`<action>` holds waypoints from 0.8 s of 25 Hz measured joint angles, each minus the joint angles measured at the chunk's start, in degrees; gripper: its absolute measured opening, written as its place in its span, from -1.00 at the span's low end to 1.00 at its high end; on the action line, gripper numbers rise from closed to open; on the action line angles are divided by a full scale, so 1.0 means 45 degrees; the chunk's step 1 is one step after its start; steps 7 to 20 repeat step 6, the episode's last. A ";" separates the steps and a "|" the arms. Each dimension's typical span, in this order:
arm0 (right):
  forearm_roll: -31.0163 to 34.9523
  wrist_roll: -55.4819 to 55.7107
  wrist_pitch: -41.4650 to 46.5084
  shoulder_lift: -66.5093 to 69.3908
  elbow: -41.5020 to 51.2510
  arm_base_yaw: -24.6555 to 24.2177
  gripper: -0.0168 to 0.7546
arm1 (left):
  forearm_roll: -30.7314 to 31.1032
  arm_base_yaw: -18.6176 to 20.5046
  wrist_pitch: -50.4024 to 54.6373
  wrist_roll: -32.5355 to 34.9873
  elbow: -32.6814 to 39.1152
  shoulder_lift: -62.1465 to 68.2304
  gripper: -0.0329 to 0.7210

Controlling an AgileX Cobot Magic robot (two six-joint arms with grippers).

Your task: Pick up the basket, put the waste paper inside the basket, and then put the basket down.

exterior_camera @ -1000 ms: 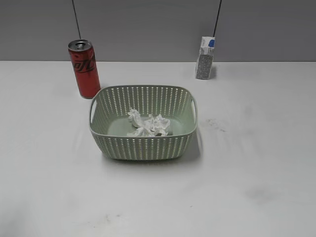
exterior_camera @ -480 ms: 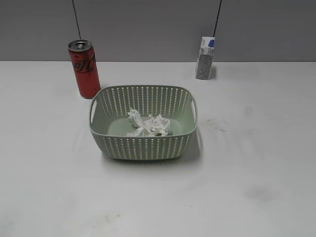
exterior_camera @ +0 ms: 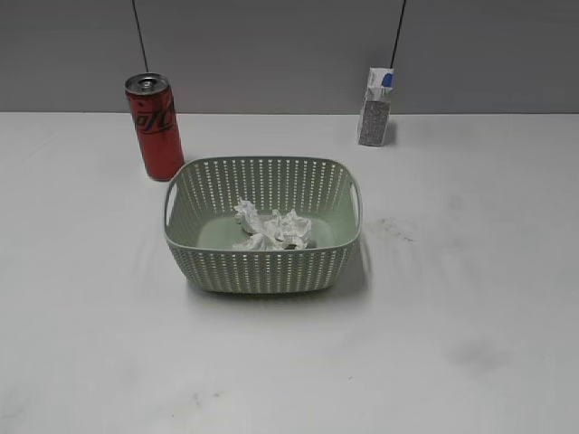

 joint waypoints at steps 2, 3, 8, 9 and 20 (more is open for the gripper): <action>0.0000 0.0000 0.0000 0.0000 0.0000 0.0000 0.50 | 0.0000 0.0000 0.0000 0.0000 0.0014 0.0000 0.65; 0.0000 0.0000 0.0000 0.0000 0.0000 0.0000 0.50 | 0.0000 0.0000 0.0000 0.0000 0.0023 0.0000 0.65; 0.0000 0.0000 0.0000 0.0000 0.0000 0.0000 0.50 | 0.0000 0.0000 0.0000 0.0000 0.0056 0.0000 0.65; 0.0000 0.0000 0.0000 0.0000 0.0000 0.0000 0.50 | 0.0000 0.0000 0.0000 0.0000 0.0056 0.0000 0.65; 0.0000 0.0000 0.0000 0.0000 0.0000 0.0000 0.50 | 0.0000 0.0000 0.0000 0.0000 0.0056 0.0000 0.65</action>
